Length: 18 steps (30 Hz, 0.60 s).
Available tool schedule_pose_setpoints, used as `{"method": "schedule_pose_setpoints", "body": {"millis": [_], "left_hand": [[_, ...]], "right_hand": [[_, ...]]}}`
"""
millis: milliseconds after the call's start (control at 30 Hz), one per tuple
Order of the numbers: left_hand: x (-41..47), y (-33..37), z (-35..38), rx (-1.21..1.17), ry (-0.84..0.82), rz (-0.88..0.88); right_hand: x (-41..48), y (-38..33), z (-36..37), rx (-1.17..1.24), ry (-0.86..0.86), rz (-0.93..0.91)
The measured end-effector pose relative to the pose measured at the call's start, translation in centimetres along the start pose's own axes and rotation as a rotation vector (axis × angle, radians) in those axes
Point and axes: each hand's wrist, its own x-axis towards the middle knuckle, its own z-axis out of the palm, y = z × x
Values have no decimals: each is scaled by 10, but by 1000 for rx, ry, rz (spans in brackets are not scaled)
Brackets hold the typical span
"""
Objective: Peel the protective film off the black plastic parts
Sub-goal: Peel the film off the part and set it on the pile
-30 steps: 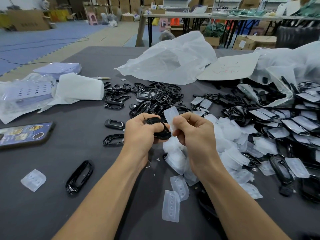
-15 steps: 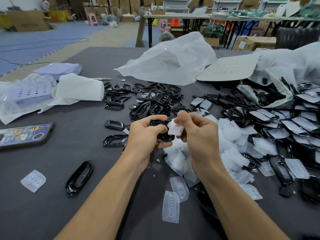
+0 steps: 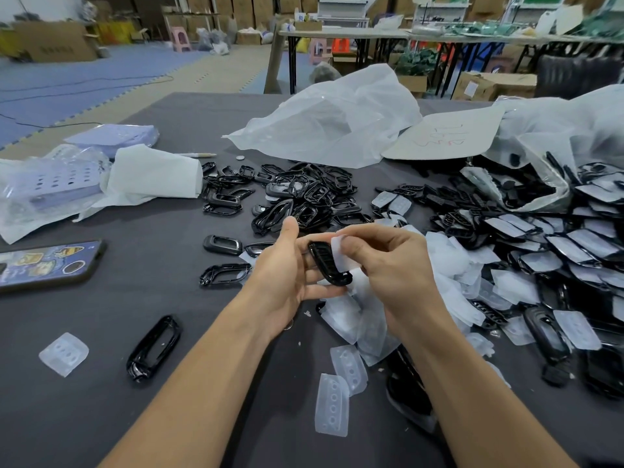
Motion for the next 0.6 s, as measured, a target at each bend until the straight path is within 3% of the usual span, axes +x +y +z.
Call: {"method": "schedule_pose_setpoints", "body": {"millis": [167,333,600], "left_hand": [[1,3,-1,-21,-138,-62],[0,3,-2,-49,-227,-50],[1,0,-2,-88,-283,-8]], "right_hand": [[-5,1,1,-120,-8,-9],[-10,1,5,-282,117,-62],[-11,0,6,-404,202,-121]]}}
